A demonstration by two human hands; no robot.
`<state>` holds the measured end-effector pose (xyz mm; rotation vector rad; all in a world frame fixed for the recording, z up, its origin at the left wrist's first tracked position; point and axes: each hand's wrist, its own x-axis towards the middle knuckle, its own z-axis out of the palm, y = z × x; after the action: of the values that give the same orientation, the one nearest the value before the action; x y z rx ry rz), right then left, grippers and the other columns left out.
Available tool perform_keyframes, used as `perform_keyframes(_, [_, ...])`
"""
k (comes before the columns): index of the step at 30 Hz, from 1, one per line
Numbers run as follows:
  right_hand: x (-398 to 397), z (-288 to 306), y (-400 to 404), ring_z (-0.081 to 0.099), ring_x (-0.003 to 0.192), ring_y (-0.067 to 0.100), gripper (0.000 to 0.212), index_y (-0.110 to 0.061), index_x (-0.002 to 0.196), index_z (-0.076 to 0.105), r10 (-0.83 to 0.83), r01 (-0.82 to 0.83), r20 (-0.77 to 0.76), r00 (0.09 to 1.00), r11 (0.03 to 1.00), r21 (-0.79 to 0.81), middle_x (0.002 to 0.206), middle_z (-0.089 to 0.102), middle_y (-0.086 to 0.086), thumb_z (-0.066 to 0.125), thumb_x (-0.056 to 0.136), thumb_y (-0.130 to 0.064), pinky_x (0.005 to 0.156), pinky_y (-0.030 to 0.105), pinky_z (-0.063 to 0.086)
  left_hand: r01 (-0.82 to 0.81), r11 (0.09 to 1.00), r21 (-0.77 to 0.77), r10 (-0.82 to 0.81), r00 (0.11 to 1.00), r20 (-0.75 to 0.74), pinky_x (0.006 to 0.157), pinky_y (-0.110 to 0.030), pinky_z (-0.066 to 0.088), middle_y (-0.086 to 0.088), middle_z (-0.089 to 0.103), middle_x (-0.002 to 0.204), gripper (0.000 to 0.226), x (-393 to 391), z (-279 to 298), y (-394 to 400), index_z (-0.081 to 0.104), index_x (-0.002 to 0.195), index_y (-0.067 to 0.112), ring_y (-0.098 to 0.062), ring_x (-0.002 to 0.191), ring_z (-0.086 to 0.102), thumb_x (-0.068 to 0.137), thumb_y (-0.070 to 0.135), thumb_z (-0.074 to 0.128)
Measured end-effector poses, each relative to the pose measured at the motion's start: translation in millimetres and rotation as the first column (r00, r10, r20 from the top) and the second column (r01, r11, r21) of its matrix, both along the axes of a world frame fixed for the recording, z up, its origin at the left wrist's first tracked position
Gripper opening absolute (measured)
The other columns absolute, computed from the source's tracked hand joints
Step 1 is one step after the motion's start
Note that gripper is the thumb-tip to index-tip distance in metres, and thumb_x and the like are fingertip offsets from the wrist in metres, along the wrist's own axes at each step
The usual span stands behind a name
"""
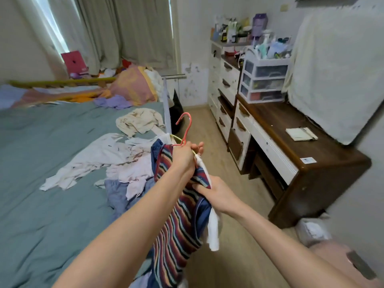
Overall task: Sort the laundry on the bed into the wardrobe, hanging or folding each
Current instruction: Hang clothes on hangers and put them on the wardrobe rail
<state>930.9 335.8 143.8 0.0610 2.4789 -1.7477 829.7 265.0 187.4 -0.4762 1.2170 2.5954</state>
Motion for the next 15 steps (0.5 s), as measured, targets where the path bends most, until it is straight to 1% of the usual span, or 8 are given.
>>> perform_keyframes(2, [-33, -7, -4, 0.067, 0.09, 0.026, 0.018, -0.01, 0.107, 0.064, 0.075, -0.075, -0.004, 0.997, 0.997, 0.011, 0.098, 0.071, 0.013, 0.055, 0.093, -0.018, 0.085, 0.04, 0.052, -0.069, 0.998, -0.006, 0.069, 0.998, 0.014, 0.038, -0.016, 0.046, -0.009, 0.05, 0.067, 0.027, -24, -1, -14, 0.043, 0.076, 0.006, -0.006, 0.035, 0.056, 0.099, -0.005, 0.034])
perform_keyframes(3, [-50, -12, -8, 0.068, 0.088, 0.025, 0.016, -0.011, 0.104, 0.064, 0.12, -0.12, 0.0, 0.993, 0.993, 0.023, 0.096, 0.071, 0.012, 0.055, 0.093, -0.018, 0.083, 0.039, 0.053, -0.098, 0.995, -0.018, 0.099, 0.995, 0.018, 0.037, -0.015, 0.045, -0.008, 0.053, 0.06, 0.025, -37, -5, -24, 0.044, 0.079, 0.006, -0.006, 0.033, 0.054, 0.099, -0.006, 0.034])
perform_keyframes(5, [-82, -19, -18, 0.068, 0.082, 0.018, 0.013, -0.012, 0.1, 0.064, 0.211, -0.213, 0.029, 0.977, 0.976, 0.051, 0.092, 0.071, 0.008, 0.055, 0.093, -0.018, 0.077, 0.031, 0.052, -0.157, 0.987, -0.033, 0.158, 0.987, 0.025, 0.037, -0.015, 0.043, -0.004, 0.054, 0.048, 0.024, -62, -16, -44, 0.046, 0.081, 0.006, -0.005, 0.031, 0.049, 0.099, -0.004, 0.035])
perform_keyframes(7, [-116, -25, -29, 0.067, 0.084, 0.019, 0.015, -0.011, 0.101, 0.065, 0.302, -0.305, 0.056, 0.952, 0.949, 0.079, 0.095, 0.071, 0.009, 0.054, 0.094, -0.019, 0.077, 0.028, 0.05, -0.245, 0.969, -0.033, 0.247, 0.968, 0.046, 0.038, -0.014, 0.044, -0.008, 0.053, 0.058, 0.023, -90, -27, -63, 0.047, 0.083, 0.005, -0.006, 0.034, 0.05, 0.101, -0.003, 0.036])
perform_keyframes(9, [-153, -29, -39, 0.066, 0.093, 0.021, 0.02, -0.009, 0.108, 0.065, 0.383, -0.388, 0.058, 0.922, 0.914, 0.12, 0.103, 0.071, 0.01, 0.053, 0.095, -0.02, 0.083, 0.029, 0.049, -0.326, 0.945, -0.007, 0.325, 0.943, 0.067, 0.039, -0.014, 0.045, -0.011, 0.05, 0.071, 0.024, -123, -40, -79, 0.046, 0.082, 0.004, -0.008, 0.037, 0.055, 0.101, -0.004, 0.035])
perform_keyframes(11, [-192, -33, -47, 0.064, 0.097, 0.02, 0.024, -0.01, 0.114, 0.064, 0.43, -0.433, 0.05, 0.901, 0.889, 0.151, 0.108, 0.07, 0.008, 0.053, 0.096, -0.022, 0.087, 0.029, 0.048, -0.382, 0.923, 0.045, 0.378, 0.922, 0.082, 0.039, -0.015, 0.047, -0.013, 0.049, 0.075, 0.023, -159, -52, -92, 0.045, 0.082, 0.003, -0.009, 0.035, 0.056, 0.1, -0.006, 0.034])
perform_keyframes(13, [-231, -37, -55, 0.064, 0.095, 0.017, 0.025, -0.012, 0.115, 0.064, 0.458, -0.459, 0.051, 0.888, 0.872, 0.17, 0.108, 0.069, 0.006, 0.054, 0.095, -0.024, 0.083, 0.025, 0.049, -0.41, 0.911, 0.052, 0.403, 0.909, 0.106, 0.039, -0.016, 0.048, -0.014, 0.051, 0.073, 0.021, -193, -57, -104, 0.047, 0.084, 0.001, -0.009, 0.033, 0.055, 0.1, -0.007, 0.034])
perform_keyframes(15, [-265, -42, -62, 0.063, 0.093, 0.014, 0.024, -0.015, 0.115, 0.064, 0.514, -0.514, 0.058, 0.856, 0.835, 0.198, 0.107, 0.069, 0.003, 0.054, 0.095, -0.027, 0.075, 0.017, 0.046, -0.43, 0.902, 0.036, 0.423, 0.899, 0.115, 0.039, -0.015, 0.047, -0.013, 0.055, 0.067, 0.018, -219, -60, -118, 0.049, 0.093, -0.003, -0.009, 0.034, 0.056, 0.099, -0.008, 0.033])
